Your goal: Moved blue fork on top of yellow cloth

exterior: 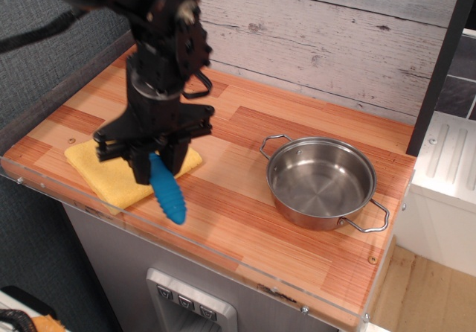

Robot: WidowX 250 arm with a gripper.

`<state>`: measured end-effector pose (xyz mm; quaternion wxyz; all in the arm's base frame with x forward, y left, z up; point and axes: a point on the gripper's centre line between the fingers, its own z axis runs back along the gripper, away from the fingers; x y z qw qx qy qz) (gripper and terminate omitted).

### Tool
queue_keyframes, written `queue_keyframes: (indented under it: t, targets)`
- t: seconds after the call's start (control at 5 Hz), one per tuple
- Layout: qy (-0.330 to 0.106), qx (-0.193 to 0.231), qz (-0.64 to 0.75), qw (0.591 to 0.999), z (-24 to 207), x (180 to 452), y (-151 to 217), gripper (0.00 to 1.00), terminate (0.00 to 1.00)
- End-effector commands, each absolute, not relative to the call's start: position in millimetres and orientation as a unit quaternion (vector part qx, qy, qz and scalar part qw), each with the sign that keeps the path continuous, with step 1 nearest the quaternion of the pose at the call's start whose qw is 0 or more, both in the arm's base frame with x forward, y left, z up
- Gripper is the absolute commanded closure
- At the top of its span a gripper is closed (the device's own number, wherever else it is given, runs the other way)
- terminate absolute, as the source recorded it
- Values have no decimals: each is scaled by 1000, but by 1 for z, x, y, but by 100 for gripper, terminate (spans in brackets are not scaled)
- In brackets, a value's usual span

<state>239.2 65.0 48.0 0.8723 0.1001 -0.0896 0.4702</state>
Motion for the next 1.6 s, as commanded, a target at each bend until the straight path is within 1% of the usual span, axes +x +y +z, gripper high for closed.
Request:
queue_keyframes:
  t: [0.0, 0.2, 0.4, 0.6, 1.0, 1.2, 1.4]
  targets:
    - [-121, 96, 508, 847, 38, 243, 67, 100, 0]
    - [-117, 95, 510, 847, 31, 243, 68, 100, 0]
    - [-126, 91, 511, 845, 29, 242, 69, 100, 0]
    - [-121, 57, 527, 839, 33, 237, 71, 0, 0]
    - [-142, 67, 517, 842, 49, 239, 72, 0, 0]
    - [-147, 80, 503, 848, 69, 245, 74, 0, 0]
    - [-138, 82, 473, 866, 89, 256, 73, 0, 0]
